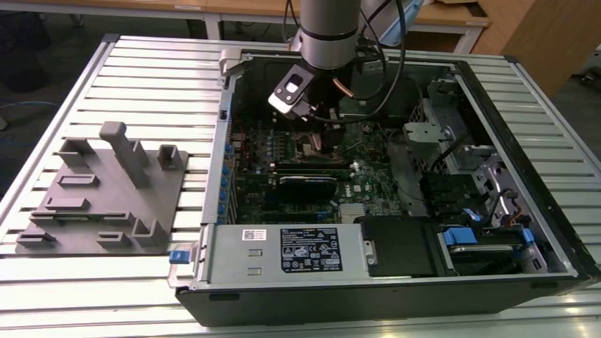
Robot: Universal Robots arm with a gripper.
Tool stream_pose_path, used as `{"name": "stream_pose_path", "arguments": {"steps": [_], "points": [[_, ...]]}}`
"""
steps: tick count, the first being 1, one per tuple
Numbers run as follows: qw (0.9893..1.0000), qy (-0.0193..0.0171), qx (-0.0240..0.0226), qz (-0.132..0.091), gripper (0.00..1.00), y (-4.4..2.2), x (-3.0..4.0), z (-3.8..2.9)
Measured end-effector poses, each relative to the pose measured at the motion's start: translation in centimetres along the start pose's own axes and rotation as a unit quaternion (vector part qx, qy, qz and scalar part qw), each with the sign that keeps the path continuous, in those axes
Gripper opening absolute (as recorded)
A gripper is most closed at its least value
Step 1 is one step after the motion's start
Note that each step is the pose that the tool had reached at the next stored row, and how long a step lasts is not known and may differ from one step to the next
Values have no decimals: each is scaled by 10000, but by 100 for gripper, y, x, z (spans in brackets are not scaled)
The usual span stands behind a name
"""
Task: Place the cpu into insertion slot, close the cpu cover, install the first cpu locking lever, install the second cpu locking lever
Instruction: 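Place the cpu into insertion slot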
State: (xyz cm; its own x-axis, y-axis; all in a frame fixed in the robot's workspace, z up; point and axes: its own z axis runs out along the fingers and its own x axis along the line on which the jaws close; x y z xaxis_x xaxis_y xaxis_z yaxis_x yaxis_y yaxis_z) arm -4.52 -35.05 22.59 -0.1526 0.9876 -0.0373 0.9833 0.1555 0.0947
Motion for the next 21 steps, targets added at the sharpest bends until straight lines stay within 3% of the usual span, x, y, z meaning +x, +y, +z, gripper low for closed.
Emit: {"name": "stream_pose_path", "arguments": {"steps": [5,11,14,15,18,21], "points": [[10000,-1,0,14,54,0,0,1],[9991,-39,15,414,54,0,0,4],[9991,-40,17,424,54,0,0,4],[9991,-35,51,424,54,3,1,6],[9988,-13,244,418,54,16,-2,9],[9988,-13,253,418,54,16,-2,8]]}}
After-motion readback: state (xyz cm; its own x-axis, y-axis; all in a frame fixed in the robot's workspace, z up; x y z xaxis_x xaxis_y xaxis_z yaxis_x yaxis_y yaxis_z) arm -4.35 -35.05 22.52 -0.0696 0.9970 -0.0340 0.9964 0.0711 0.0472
